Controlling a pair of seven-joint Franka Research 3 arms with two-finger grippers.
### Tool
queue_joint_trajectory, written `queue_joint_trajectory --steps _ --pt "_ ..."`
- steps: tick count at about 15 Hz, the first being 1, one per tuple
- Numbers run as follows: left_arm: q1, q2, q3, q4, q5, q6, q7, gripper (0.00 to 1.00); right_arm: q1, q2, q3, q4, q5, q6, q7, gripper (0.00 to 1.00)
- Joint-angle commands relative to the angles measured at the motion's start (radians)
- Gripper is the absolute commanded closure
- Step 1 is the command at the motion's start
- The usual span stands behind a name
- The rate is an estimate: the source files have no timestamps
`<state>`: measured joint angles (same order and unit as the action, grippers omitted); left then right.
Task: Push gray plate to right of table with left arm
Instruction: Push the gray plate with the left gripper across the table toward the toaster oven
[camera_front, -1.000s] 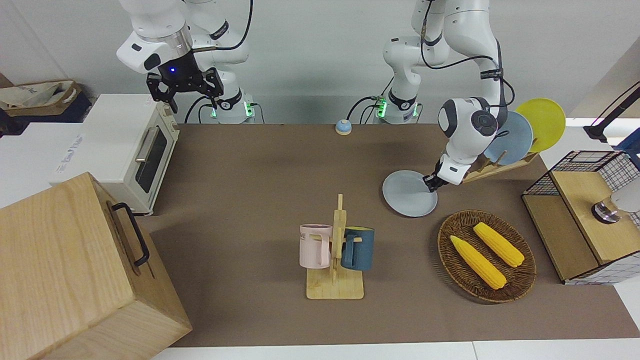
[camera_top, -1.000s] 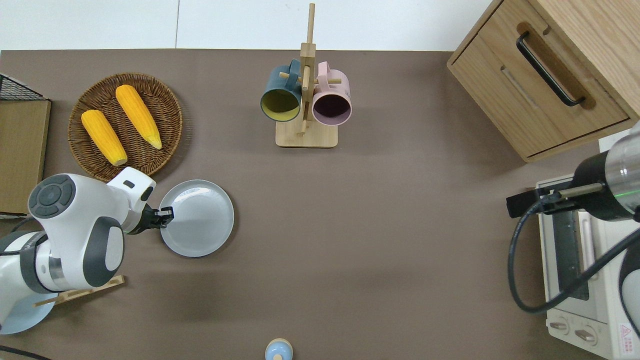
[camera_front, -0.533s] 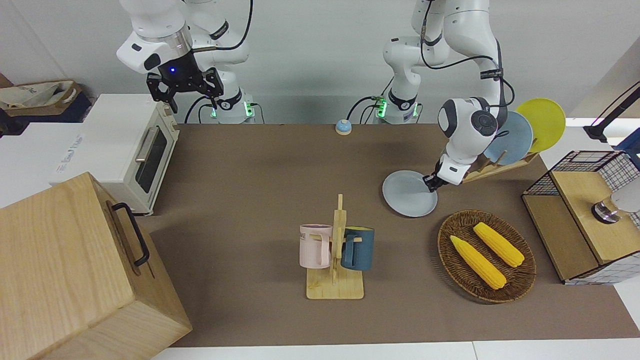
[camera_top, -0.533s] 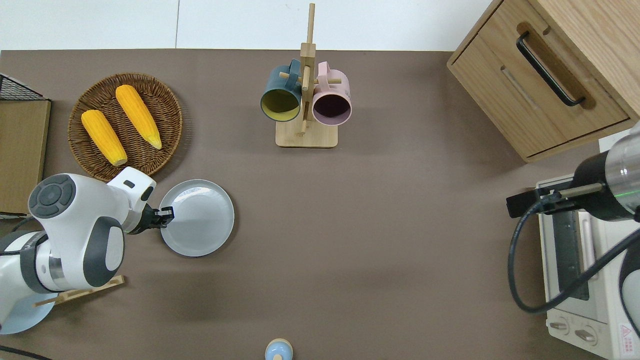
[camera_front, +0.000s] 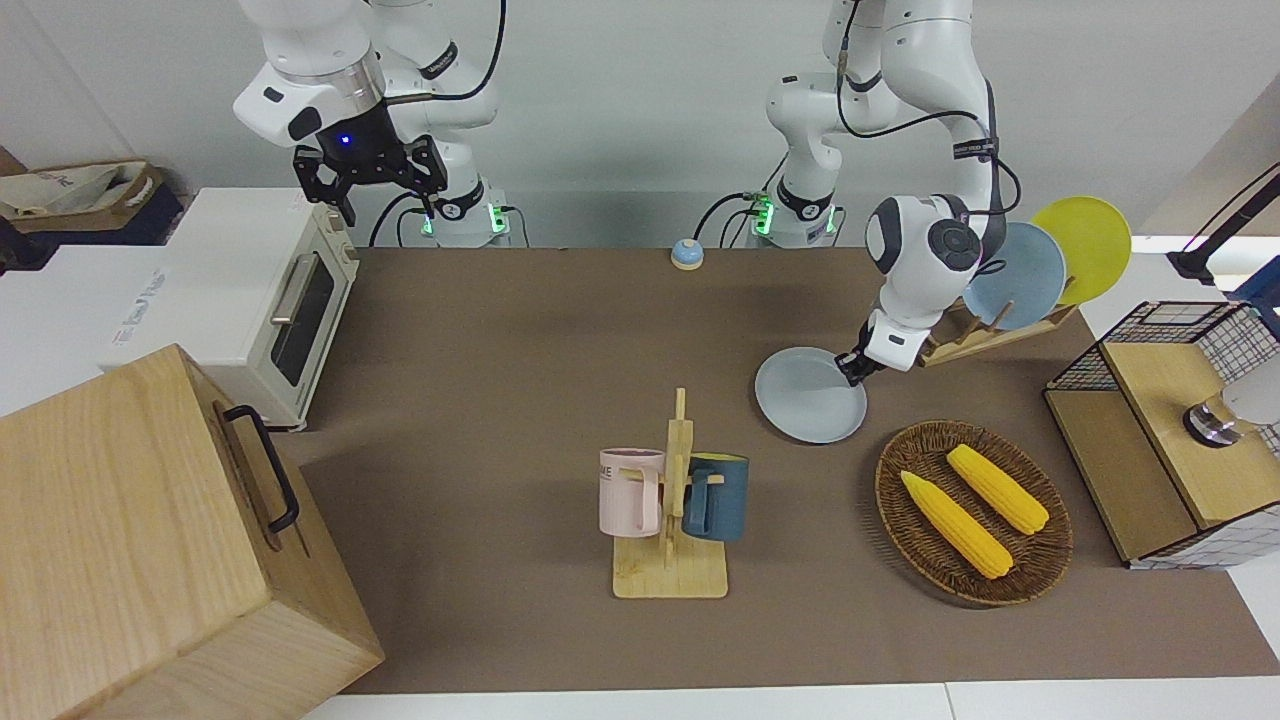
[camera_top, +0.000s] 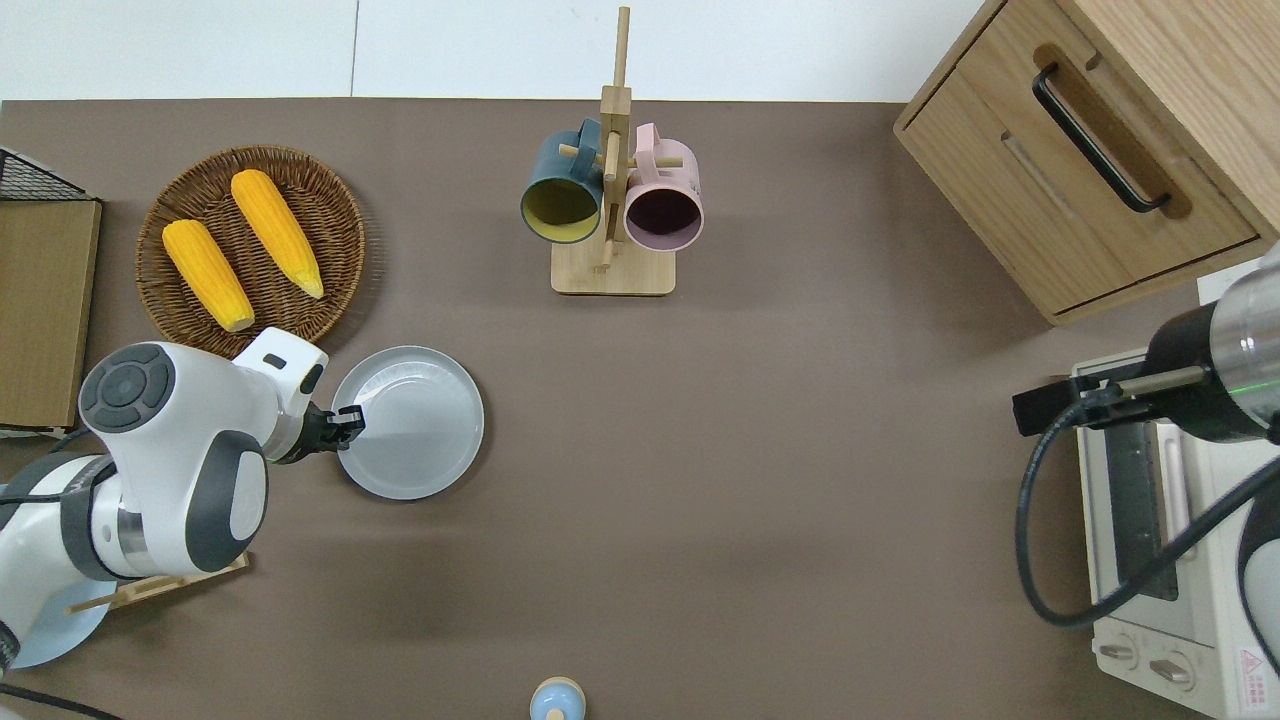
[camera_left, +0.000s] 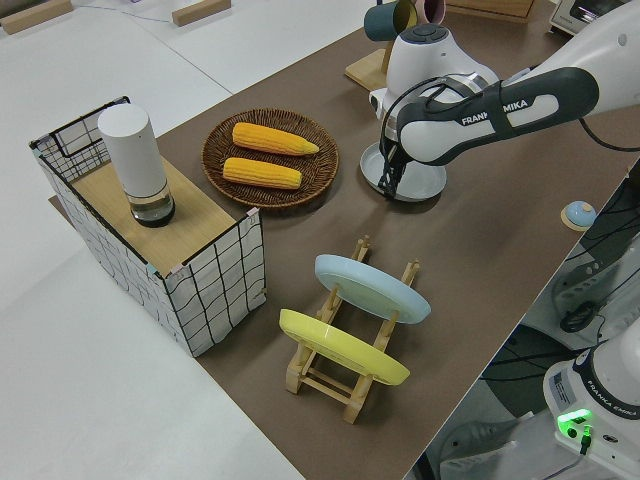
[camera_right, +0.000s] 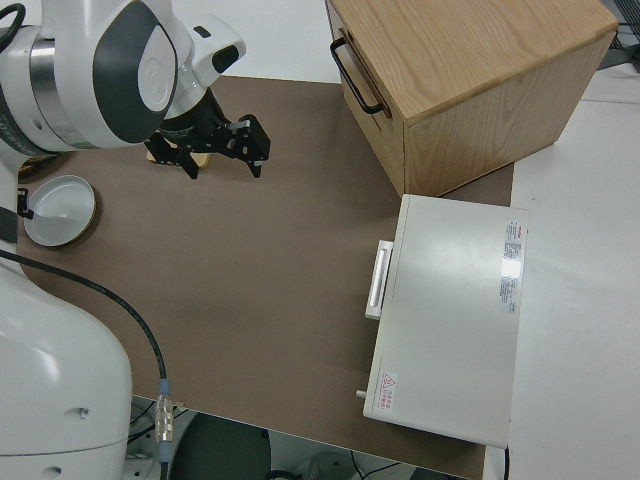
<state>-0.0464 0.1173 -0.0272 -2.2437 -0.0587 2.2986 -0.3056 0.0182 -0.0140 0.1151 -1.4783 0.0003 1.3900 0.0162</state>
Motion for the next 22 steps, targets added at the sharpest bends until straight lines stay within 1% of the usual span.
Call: queue_joint_trajectory --steps 1,2,7,12,16,19,22 --pt "-0.042 0.024 -0.022 0.018 0.007 -0.007 -0.096 1.0 -0.02 -0.003 0.017 0.009 0.004 -0.016 0.013 0.017" --pt "-0.055 0.033 -0.023 0.018 0.007 -0.007 -0.114 1.0 -0.02 -0.003 0.015 0.009 0.006 -0.016 0.013 0.017" --pt "-0.18 0.061 -0.023 0.042 0.008 -0.005 -0.285 1.0 -0.02 -0.003 0.017 0.009 0.004 -0.016 0.013 0.017" --pt "-0.328 0.119 -0.023 0.11 0.008 -0.007 -0.499 1.0 -0.02 -0.003 0.017 0.009 0.006 -0.016 0.013 0.017" --pt "-0.42 0.127 -0.023 0.127 0.008 -0.007 -0.63 1.0 -0.02 -0.003 0.015 0.009 0.006 -0.016 0.013 0.017" --pt "-0.504 0.156 -0.023 0.185 0.008 -0.013 -0.751 1.0 -0.02 -0.003 0.015 0.009 0.006 -0.016 0.013 0.017" --pt "-0.579 0.173 -0.025 0.214 0.008 -0.034 -0.838 1.0 -0.02 -0.003 0.017 0.009 0.006 -0.016 0.013 0.017"
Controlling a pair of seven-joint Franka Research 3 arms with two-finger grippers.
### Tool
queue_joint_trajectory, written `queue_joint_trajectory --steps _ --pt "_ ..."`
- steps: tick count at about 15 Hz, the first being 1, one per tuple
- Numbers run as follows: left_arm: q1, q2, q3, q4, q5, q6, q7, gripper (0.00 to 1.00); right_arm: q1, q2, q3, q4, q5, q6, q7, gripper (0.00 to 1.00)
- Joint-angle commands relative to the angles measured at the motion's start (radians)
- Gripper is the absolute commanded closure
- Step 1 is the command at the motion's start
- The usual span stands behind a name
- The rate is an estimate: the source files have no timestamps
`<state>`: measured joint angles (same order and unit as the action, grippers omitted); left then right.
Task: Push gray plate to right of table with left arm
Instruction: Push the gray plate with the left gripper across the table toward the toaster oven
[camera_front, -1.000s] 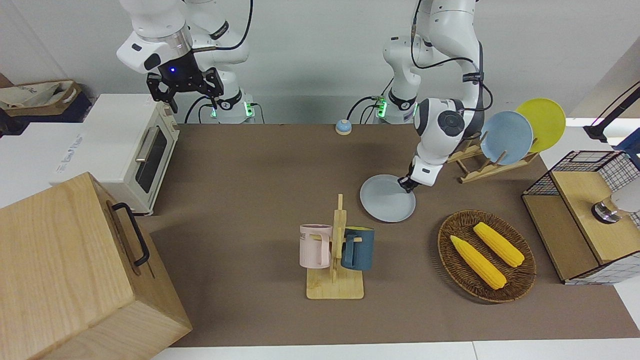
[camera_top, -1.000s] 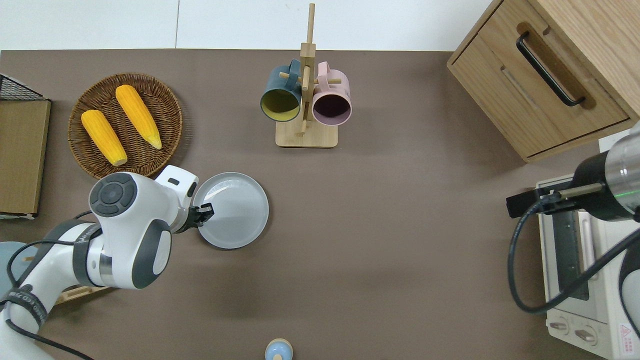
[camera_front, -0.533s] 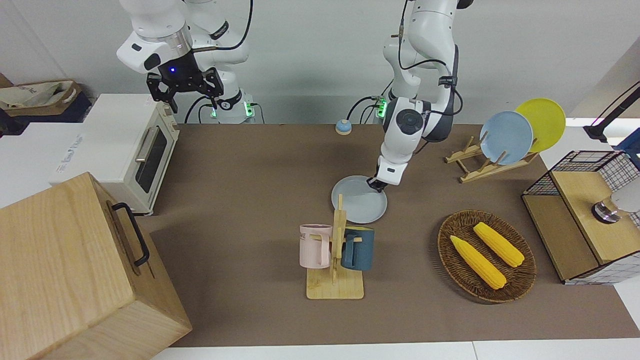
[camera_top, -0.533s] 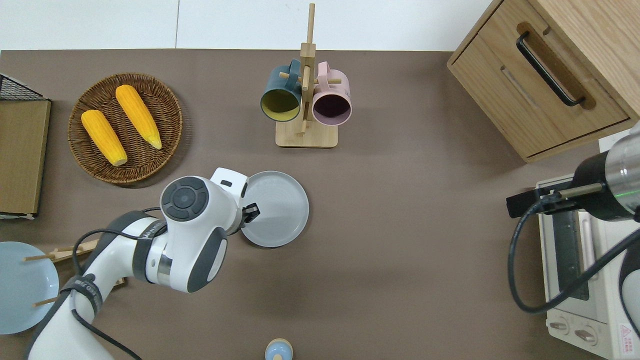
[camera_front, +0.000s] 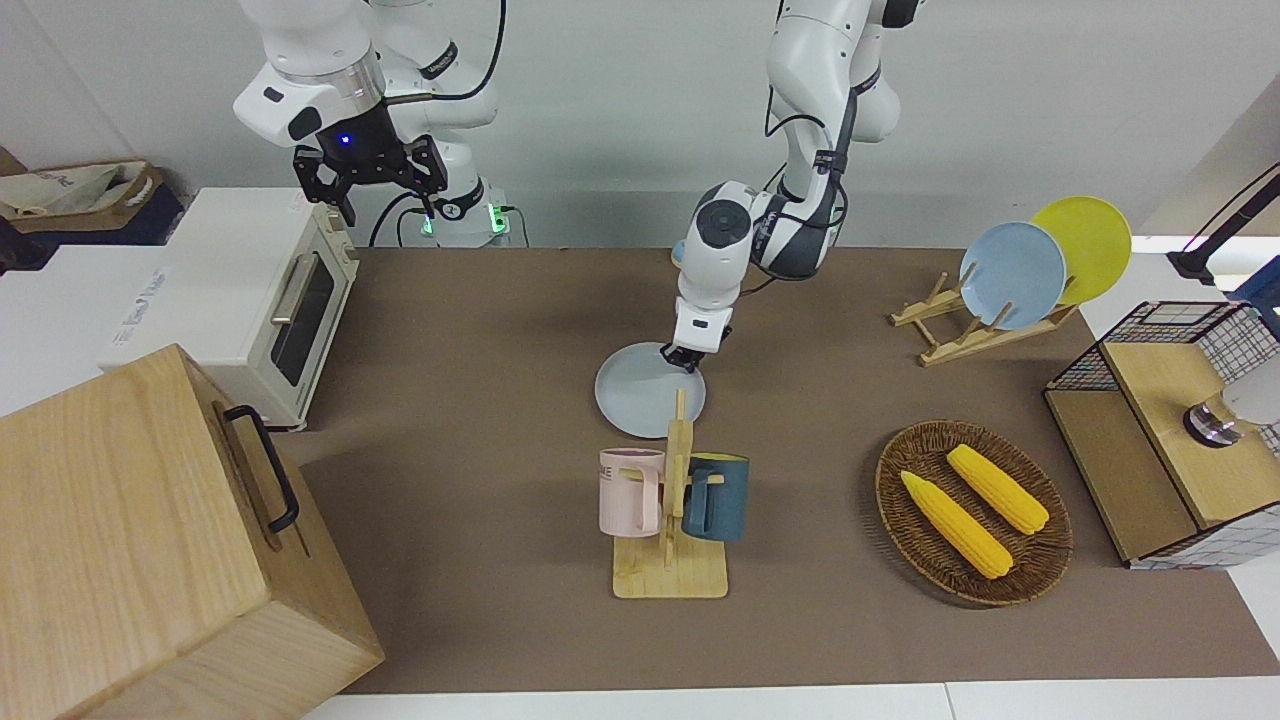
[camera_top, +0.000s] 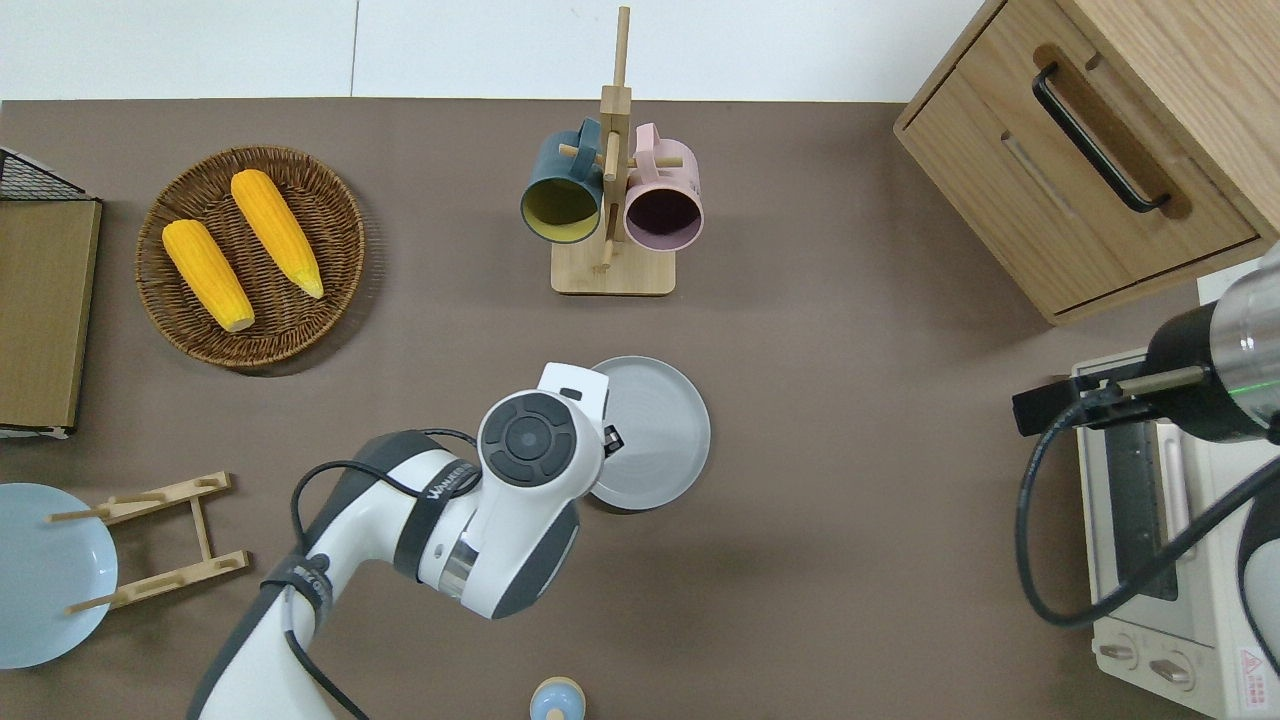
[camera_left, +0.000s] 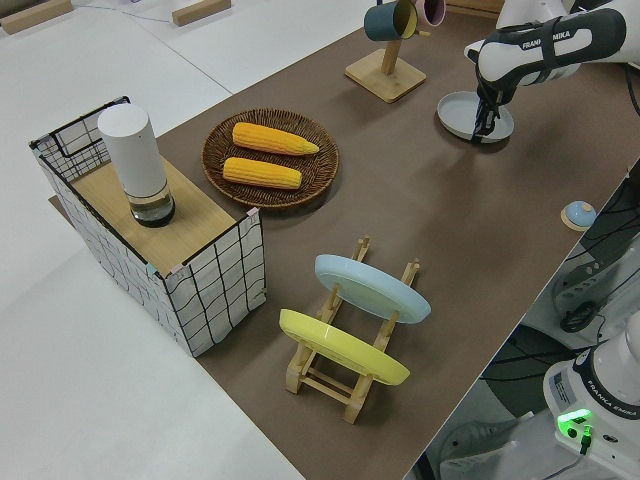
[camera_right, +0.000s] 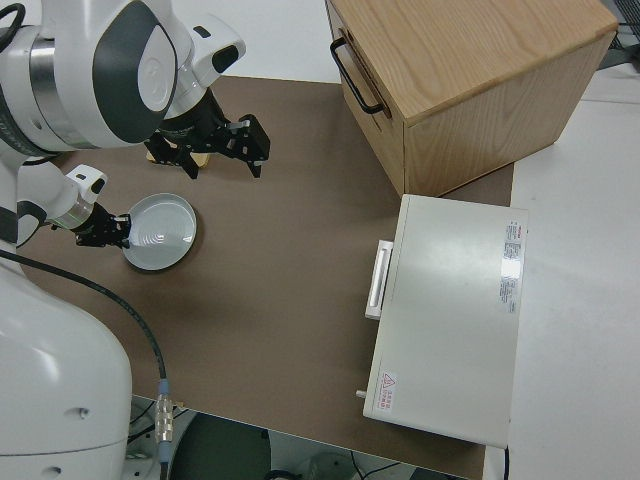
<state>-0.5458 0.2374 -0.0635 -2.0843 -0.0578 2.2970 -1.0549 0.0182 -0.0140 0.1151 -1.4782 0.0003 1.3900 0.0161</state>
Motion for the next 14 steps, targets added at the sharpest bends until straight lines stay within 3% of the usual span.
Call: queue_joint_trajectory --steps 1,5,8,10,14 --pt "-0.1 0.057 0.011 0.064 0.007 -0.033 -0.112 1.0 -0.02 -0.003 0.017 0.009 0.006 -0.016 0.013 0.017" --pt "-0.169 0.059 0.01 0.082 0.007 -0.033 -0.178 1.0 -0.02 -0.003 0.017 0.009 0.006 -0.016 0.013 0.017" --pt "-0.181 0.066 -0.022 0.099 0.009 -0.033 -0.213 1.0 -0.02 -0.003 0.015 0.009 0.006 -0.016 0.013 0.017" --pt "-0.184 0.085 -0.051 0.116 0.016 -0.033 -0.253 1.0 -0.02 -0.003 0.015 0.009 0.004 -0.016 0.013 0.017" --pt "-0.232 0.137 -0.058 0.145 0.072 -0.033 -0.323 1.0 -0.02 -0.003 0.015 0.009 0.006 -0.016 0.013 0.017"
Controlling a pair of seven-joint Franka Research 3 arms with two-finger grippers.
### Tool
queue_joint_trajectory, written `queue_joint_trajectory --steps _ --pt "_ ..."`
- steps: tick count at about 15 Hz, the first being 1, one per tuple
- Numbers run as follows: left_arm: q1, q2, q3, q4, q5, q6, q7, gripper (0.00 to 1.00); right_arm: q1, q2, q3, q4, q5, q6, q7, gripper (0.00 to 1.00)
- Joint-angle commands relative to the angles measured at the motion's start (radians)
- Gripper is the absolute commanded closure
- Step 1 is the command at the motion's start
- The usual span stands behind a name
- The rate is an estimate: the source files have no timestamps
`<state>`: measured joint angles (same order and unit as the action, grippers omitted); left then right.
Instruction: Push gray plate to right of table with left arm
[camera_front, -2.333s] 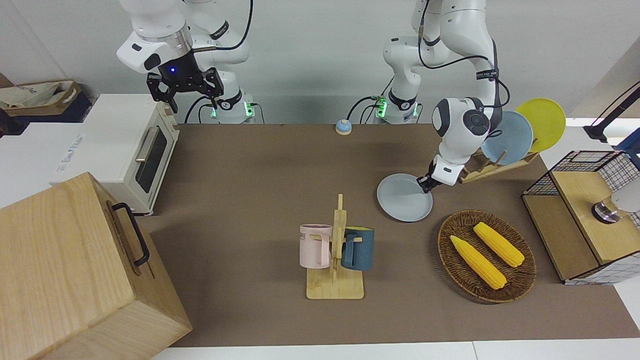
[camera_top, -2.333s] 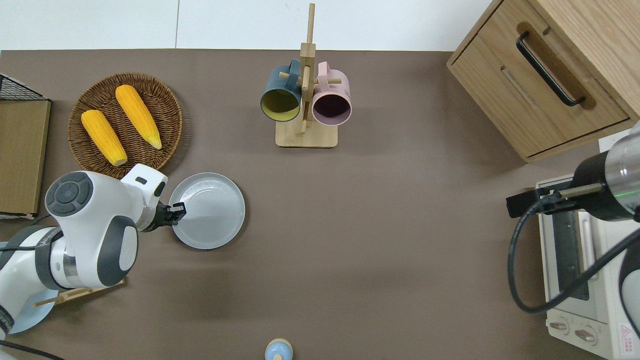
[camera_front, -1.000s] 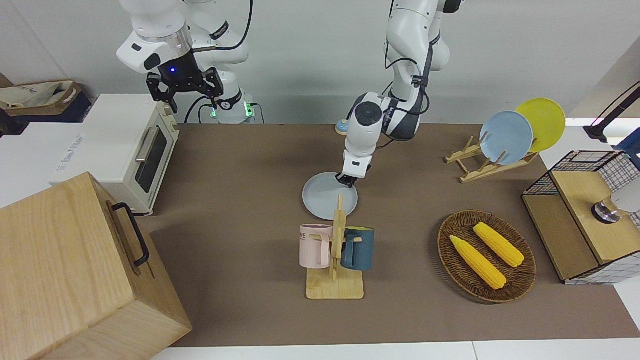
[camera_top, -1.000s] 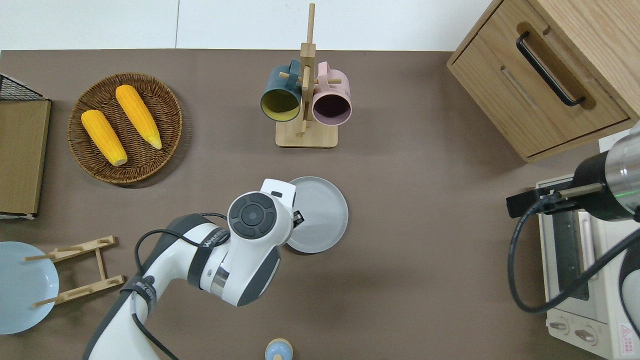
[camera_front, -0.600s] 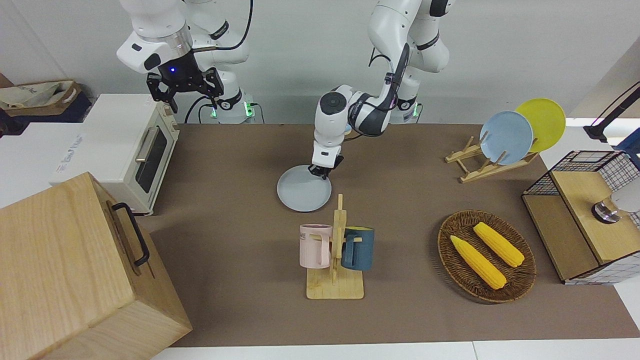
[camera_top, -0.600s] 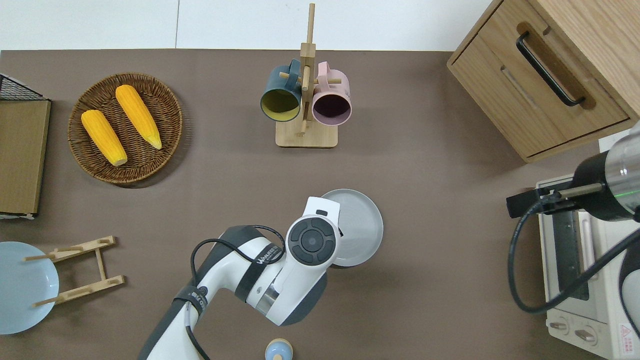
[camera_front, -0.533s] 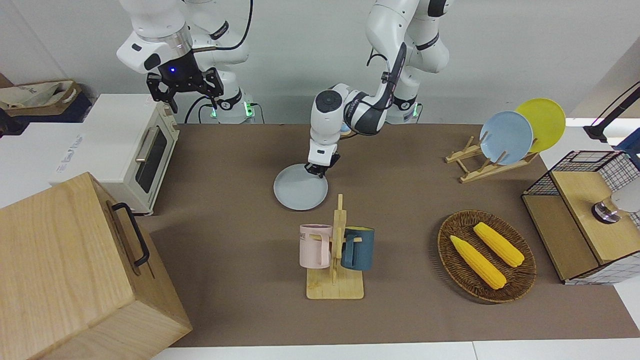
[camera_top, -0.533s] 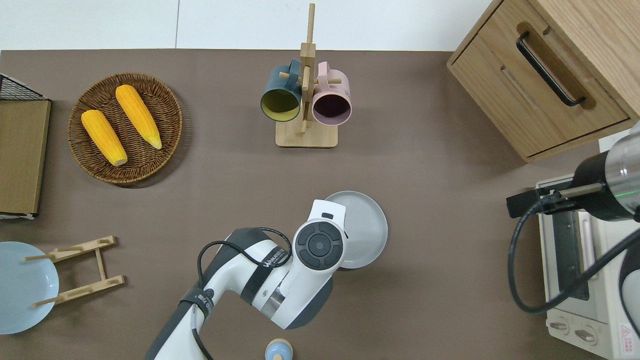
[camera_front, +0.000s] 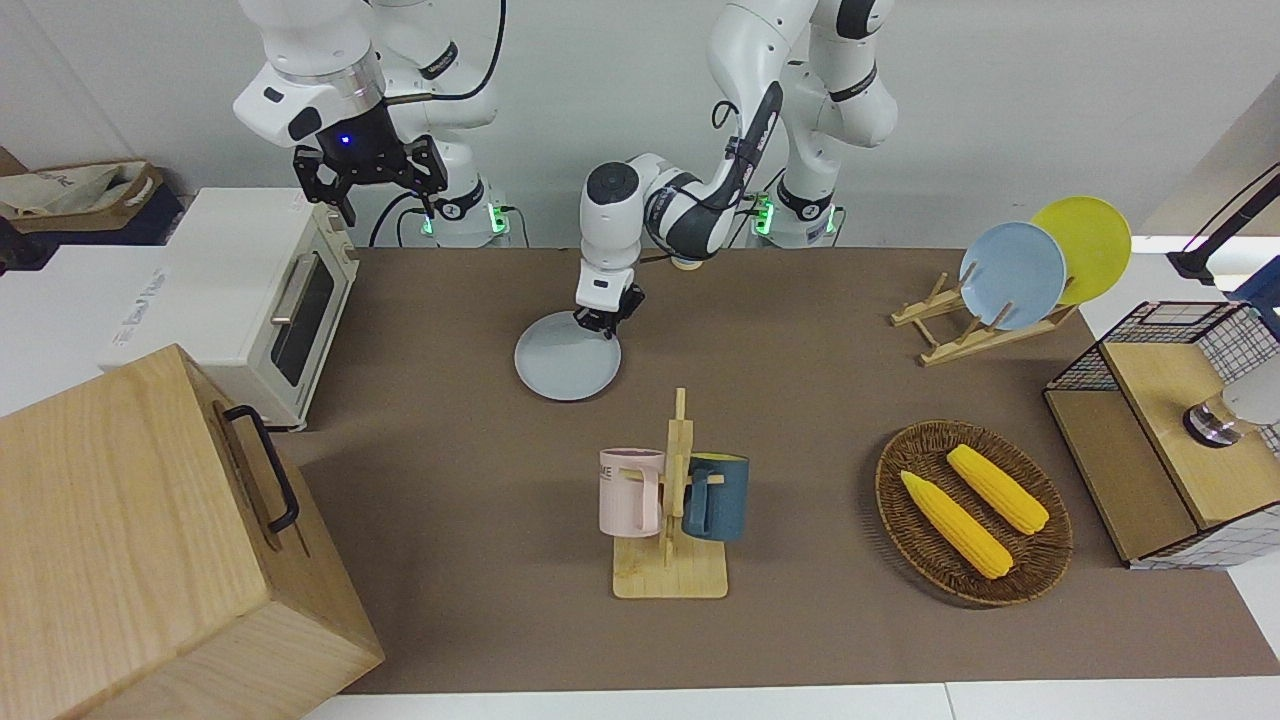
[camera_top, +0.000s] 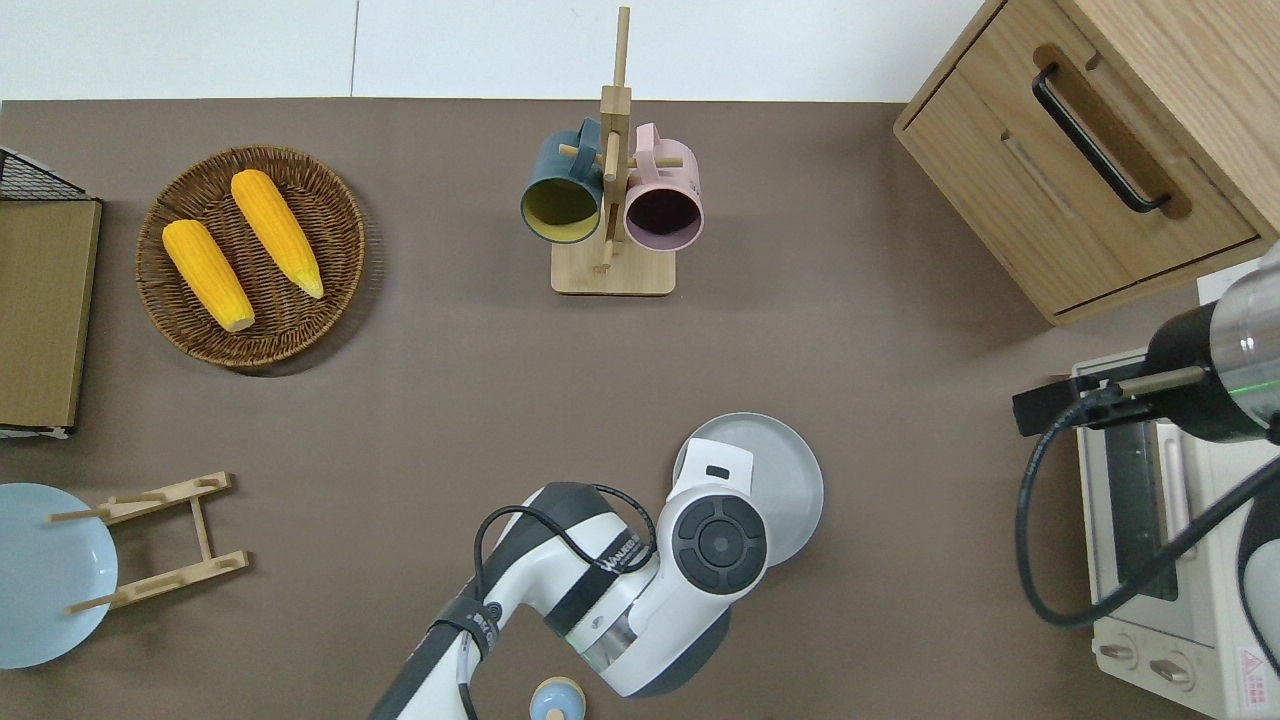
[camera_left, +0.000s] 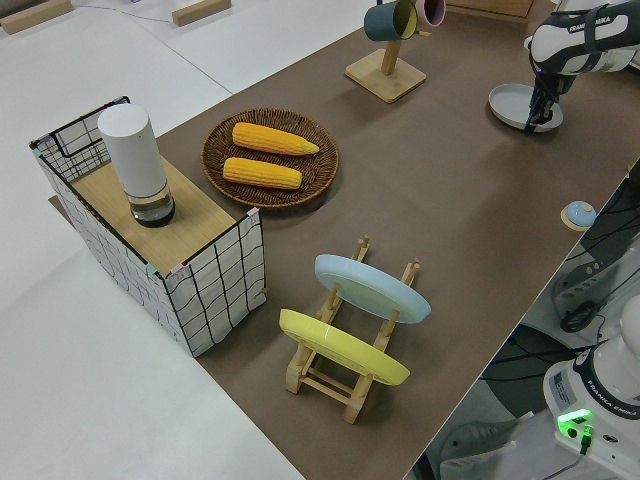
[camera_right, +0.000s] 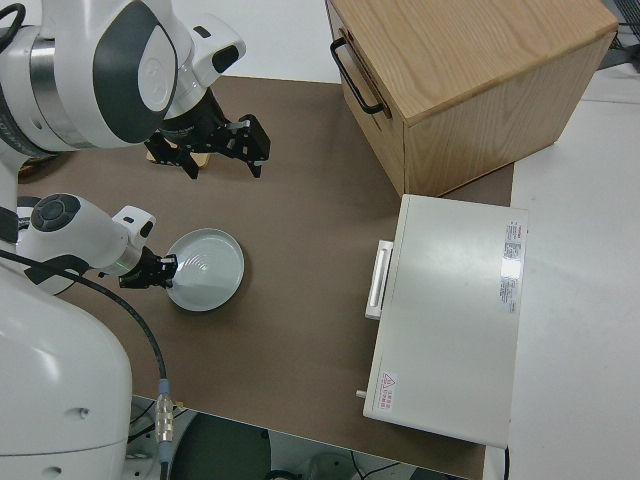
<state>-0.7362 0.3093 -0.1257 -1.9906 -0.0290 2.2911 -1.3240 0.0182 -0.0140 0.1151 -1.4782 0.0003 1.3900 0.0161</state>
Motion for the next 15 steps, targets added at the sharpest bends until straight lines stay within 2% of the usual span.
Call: queue_joint_trajectory --steps 1,2,3,5,10,15 --pt "-0.042 0.067 0.005 0.056 0.043 -0.027 -0.055 1.0 -0.02 -0.003 0.015 0.009 0.006 -0.016 0.013 0.017" --pt "-0.042 0.067 0.005 0.056 0.043 -0.027 -0.055 1.0 -0.02 -0.003 0.017 0.009 0.006 -0.016 0.013 0.017" --pt "-0.042 0.065 0.005 0.056 0.043 -0.027 -0.055 0.92 -0.02 -0.003 0.017 0.009 0.004 -0.016 0.013 0.017" --pt "-0.042 0.064 0.005 0.056 0.047 -0.028 -0.044 0.0 -0.02 -0.003 0.017 0.009 0.006 -0.016 0.013 0.017" --pt "-0.042 0.044 0.006 0.062 0.066 -0.068 -0.026 0.0 -0.02 -0.003 0.015 0.009 0.004 -0.016 0.013 0.017" --pt "-0.025 -0.03 0.02 0.093 0.078 -0.208 0.144 0.0 -0.02 -0.003 0.015 0.009 0.006 -0.016 0.013 0.017"
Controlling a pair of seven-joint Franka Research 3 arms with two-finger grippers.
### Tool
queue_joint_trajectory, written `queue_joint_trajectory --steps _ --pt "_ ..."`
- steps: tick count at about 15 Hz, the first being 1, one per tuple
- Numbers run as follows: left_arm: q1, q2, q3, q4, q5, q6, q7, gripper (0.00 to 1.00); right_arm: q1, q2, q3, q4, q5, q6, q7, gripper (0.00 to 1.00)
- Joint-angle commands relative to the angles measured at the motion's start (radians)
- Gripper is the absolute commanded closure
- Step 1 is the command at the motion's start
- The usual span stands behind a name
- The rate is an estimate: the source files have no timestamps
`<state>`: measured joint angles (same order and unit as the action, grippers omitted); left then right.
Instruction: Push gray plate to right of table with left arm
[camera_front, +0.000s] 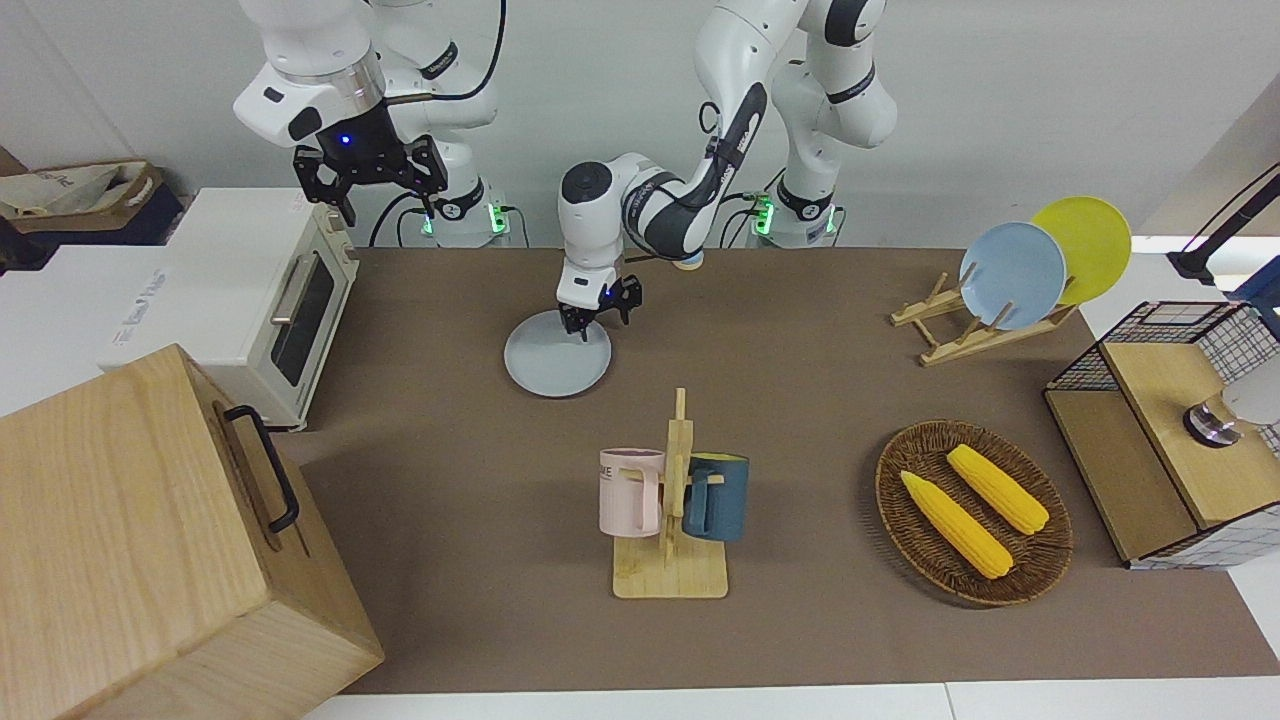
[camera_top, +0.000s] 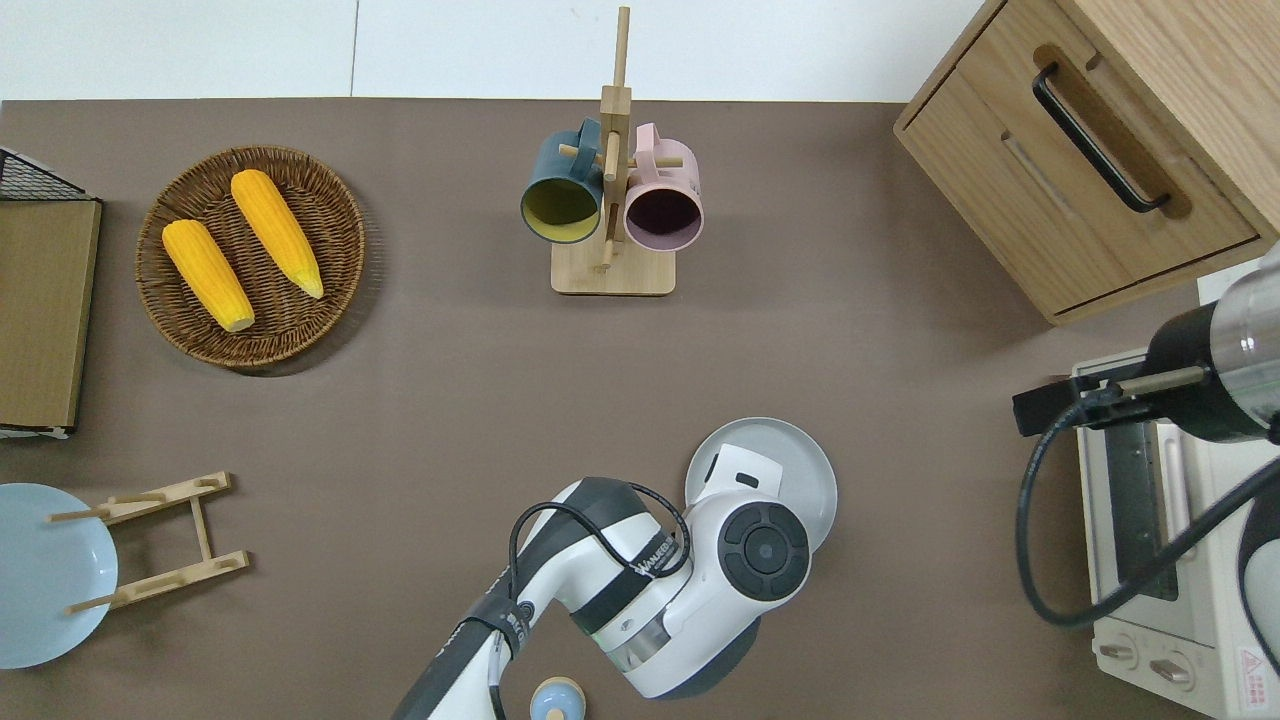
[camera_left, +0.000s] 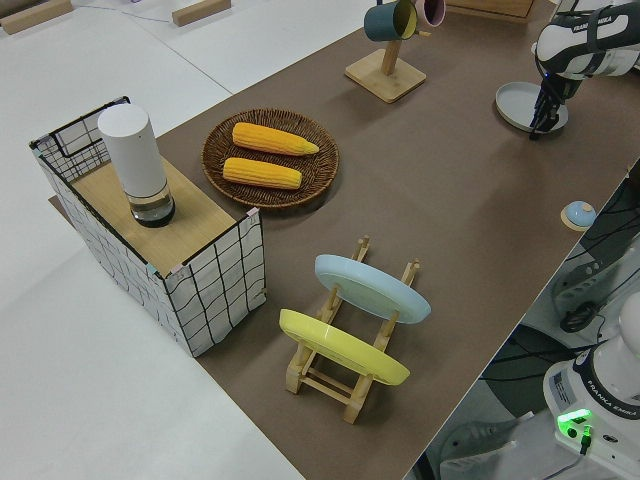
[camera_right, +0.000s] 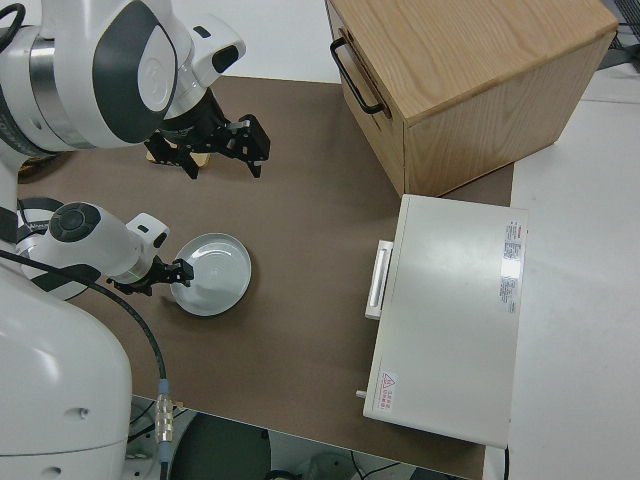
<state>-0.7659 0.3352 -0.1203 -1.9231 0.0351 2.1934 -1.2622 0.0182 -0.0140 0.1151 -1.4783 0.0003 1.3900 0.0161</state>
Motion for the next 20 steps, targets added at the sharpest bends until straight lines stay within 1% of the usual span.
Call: queue_joint_trajectory --steps 1,3,5,6,7,8,9,10,11,17,18,20 --pt "0.014 -0.076 0.016 0.026 0.011 -0.135 0.114 0.0 -0.02 -0.003 0.017 0.009 0.004 -0.016 0.013 0.017" --pt "0.06 -0.12 0.016 0.027 0.008 -0.178 0.159 0.0 -0.02 -0.003 0.015 0.009 0.006 -0.016 0.013 0.017" --pt "0.106 -0.172 0.019 0.029 0.008 -0.208 0.231 0.0 -0.02 -0.003 0.015 0.009 0.006 -0.016 0.013 0.017" --pt "0.146 -0.195 0.021 0.03 0.006 -0.234 0.272 0.0 -0.02 -0.003 0.017 0.009 0.004 -0.016 0.013 0.017" --pt "0.207 -0.228 0.013 0.045 0.005 -0.285 0.314 0.0 -0.02 -0.003 0.017 0.009 0.004 -0.016 0.013 0.017" --pt "0.235 -0.24 0.022 0.094 0.006 -0.344 0.334 0.0 -0.02 -0.003 0.017 0.009 0.006 -0.016 0.013 0.017" --pt "0.282 -0.242 0.03 0.163 0.005 -0.422 0.41 0.0 -0.02 -0.003 0.015 0.009 0.004 -0.016 0.013 0.017" --pt "0.334 -0.24 0.034 0.226 -0.004 -0.504 0.522 0.0 -0.02 -0.003 0.017 0.009 0.004 -0.016 0.013 0.017" --pt "0.396 -0.24 0.034 0.278 -0.009 -0.553 0.609 0.0 -0.02 -0.003 0.017 0.009 0.006 -0.016 0.013 0.017" --pt "0.589 -0.251 0.033 0.383 -0.02 -0.676 0.852 0.0 -0.02 -0.003 0.017 0.009 0.004 -0.016 0.013 0.017" --pt "0.621 -0.251 0.031 0.388 -0.036 -0.695 0.894 0.0 -0.02 -0.003 0.017 0.009 0.006 -0.016 0.013 0.017" --pt "0.668 -0.255 0.033 0.392 -0.04 -0.709 0.964 0.0 -0.02 -0.003 0.017 0.009 0.006 -0.016 0.013 0.017"
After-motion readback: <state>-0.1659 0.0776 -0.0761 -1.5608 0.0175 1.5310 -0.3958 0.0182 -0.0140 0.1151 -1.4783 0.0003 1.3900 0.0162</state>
